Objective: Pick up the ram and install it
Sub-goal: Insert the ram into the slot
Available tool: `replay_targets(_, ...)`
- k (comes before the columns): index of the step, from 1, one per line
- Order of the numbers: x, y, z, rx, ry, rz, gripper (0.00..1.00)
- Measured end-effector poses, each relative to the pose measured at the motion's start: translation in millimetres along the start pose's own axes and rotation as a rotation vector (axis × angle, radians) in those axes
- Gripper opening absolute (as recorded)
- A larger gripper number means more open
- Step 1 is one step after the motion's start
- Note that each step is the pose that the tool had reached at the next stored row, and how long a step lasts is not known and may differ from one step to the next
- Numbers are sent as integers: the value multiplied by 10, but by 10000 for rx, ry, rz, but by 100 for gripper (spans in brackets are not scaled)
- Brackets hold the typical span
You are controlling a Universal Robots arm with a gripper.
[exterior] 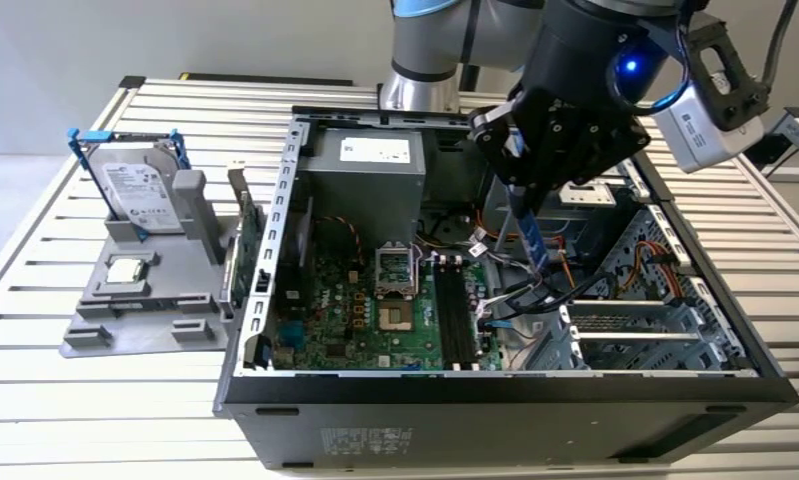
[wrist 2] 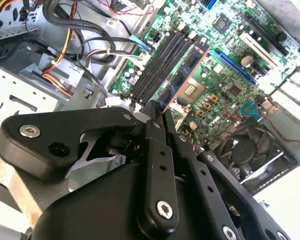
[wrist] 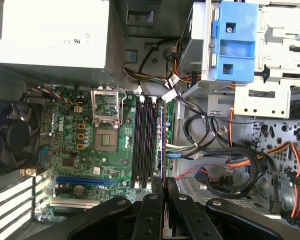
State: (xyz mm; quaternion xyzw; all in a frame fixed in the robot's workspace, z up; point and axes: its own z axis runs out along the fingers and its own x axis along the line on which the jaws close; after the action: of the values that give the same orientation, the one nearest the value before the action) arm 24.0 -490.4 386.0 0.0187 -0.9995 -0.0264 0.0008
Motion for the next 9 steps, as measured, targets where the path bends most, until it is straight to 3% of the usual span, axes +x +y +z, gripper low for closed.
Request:
replay_targets(3,0,0,11,-123,-5,-1,0)
replay_targets(9,-1,-1,27,-127,-5,-1,0)
